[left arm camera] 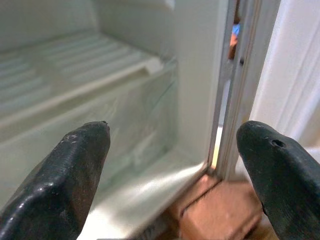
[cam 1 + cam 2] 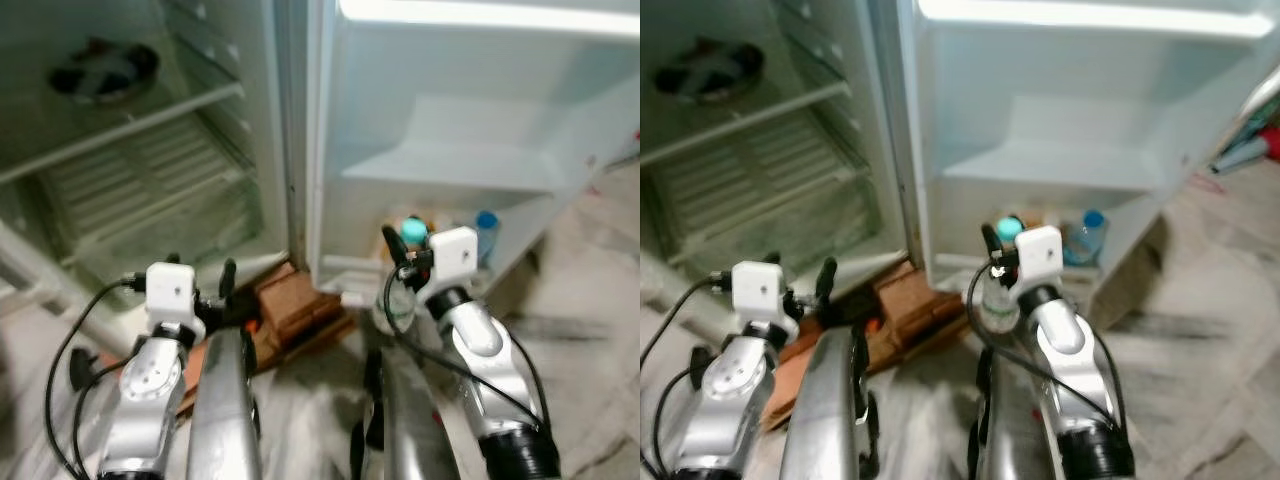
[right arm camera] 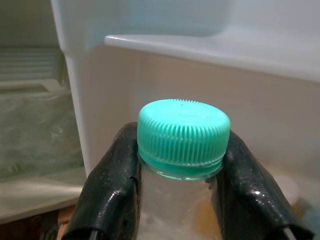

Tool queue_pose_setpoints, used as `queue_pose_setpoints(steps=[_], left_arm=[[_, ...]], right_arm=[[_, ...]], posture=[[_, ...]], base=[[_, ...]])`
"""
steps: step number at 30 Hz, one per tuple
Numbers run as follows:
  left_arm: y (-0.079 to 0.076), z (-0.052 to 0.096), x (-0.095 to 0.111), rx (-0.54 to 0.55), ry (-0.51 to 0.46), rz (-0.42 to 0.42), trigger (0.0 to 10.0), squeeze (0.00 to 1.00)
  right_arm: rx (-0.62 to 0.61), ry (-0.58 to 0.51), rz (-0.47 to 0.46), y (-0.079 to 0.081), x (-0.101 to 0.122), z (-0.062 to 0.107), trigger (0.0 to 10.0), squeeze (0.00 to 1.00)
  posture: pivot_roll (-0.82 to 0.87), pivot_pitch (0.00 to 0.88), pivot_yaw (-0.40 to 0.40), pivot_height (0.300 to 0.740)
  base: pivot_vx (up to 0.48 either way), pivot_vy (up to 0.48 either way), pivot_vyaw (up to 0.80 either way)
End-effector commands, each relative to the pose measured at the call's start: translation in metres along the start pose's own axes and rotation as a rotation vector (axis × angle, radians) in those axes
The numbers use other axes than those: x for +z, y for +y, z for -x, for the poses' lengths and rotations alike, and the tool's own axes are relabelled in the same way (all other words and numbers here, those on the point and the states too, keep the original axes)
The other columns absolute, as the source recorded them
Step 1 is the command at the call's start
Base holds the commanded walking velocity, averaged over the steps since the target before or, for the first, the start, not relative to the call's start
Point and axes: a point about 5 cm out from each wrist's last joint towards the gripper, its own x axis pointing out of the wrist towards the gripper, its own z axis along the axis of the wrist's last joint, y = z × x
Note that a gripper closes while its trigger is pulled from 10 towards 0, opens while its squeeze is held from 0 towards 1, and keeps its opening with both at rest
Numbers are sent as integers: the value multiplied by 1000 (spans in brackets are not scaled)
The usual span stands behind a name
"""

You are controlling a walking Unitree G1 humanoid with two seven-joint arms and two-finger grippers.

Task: Restocking fridge

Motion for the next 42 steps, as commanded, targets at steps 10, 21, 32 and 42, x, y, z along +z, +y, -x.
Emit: queue_pose_setpoints(steps=[10, 21, 32, 42], left_arm=[[1, -1, 5, 16, -13, -17, 10000, 0], [6, 2, 4, 51, 10, 8, 10000, 0], [9, 15, 15, -29, 37, -28, 10000, 0], [14, 42, 28, -14, 79, -19, 10000, 0]], right_arm=[[38, -57, 49, 1, 12, -14, 10000, 0], [67, -130, 89, -2, 34, -50, 10000, 0], [124, -227, 115, 22, 58, -92, 10000, 0], [118, -281, 176, 28, 72, -112, 10000, 0]], posture=[[53, 164, -40, 524], [74, 174, -39, 524], [146, 269, 54, 524], [227, 349, 54, 524]], base=[[0, 0, 0], [0, 0, 0], [0, 0, 0], [0, 0, 0]])
